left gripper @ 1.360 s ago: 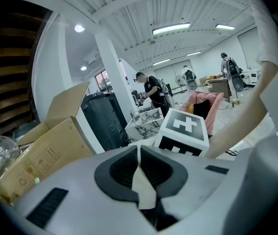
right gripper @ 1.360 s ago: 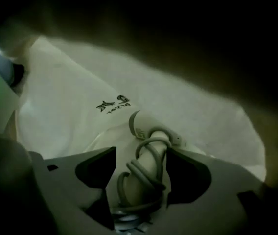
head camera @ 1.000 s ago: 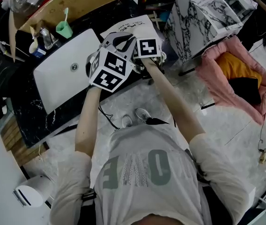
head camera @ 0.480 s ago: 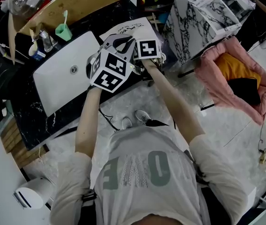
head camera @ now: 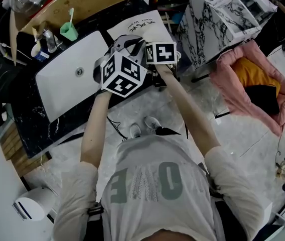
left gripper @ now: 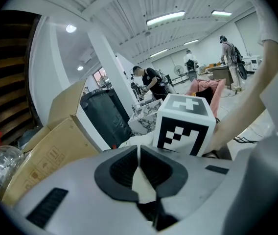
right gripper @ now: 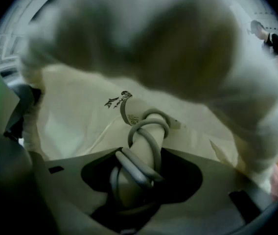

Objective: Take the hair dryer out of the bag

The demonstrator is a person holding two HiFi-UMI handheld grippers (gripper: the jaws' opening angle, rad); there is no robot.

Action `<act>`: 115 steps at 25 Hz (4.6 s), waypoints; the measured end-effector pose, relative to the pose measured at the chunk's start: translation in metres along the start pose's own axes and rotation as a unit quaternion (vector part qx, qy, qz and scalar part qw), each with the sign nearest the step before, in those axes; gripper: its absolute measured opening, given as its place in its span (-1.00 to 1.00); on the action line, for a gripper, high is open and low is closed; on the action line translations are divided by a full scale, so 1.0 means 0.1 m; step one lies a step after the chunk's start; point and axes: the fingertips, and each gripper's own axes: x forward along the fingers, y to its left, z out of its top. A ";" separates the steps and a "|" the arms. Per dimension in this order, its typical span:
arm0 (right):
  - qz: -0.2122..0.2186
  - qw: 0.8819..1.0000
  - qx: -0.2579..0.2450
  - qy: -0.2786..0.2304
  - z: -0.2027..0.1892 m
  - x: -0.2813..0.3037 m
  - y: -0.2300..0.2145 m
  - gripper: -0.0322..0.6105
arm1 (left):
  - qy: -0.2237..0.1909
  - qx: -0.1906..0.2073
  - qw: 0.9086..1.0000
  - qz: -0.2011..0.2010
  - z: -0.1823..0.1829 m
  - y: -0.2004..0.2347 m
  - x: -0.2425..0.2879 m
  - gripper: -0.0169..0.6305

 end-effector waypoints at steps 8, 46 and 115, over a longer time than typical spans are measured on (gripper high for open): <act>0.023 1.000 -0.002 0.018 -0.21 -0.29 0.08 -0.17 | 0.000 -0.005 1.000 0.008 -0.01 0.03 0.07 -0.82; 0.052 0.998 -0.026 -0.019 -1.43 -1.37 0.12 -0.17 | 0.014 -0.046 0.998 -0.037 -0.24 -0.34 0.19 -0.82; 0.091 0.902 -0.143 -0.398 0.39 -2.56 0.86 -0.17 | -0.243 -0.242 0.879 0.332 0.12 0.52 -2.28 -0.82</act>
